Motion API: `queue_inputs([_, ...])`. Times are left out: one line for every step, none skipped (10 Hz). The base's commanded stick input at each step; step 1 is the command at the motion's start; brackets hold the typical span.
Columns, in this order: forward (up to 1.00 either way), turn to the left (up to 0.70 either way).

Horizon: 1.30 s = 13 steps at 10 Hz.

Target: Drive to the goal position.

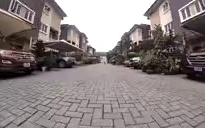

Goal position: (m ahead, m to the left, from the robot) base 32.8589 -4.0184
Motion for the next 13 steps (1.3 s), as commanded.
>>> queue_inputs([0.70, 0.00])
queue_inputs([0.70, 0.00])
queue_inputs([0.70, 0.00])
queue_inputs([0.70, 0.00])
queue_inputs([0.70, 0.00])
queue_inputs([0.70, 0.00])
queue_inputs([0.70, 0.00])
queue_inputs([0.70, 0.00])
queue_inputs([0.70, 0.00])
queue_inputs([0.70, 0.00])
queue_inputs([0.70, 0.00])
queue_inputs([0.70, 0.00])
queue_inputs([0.70, 0.00])
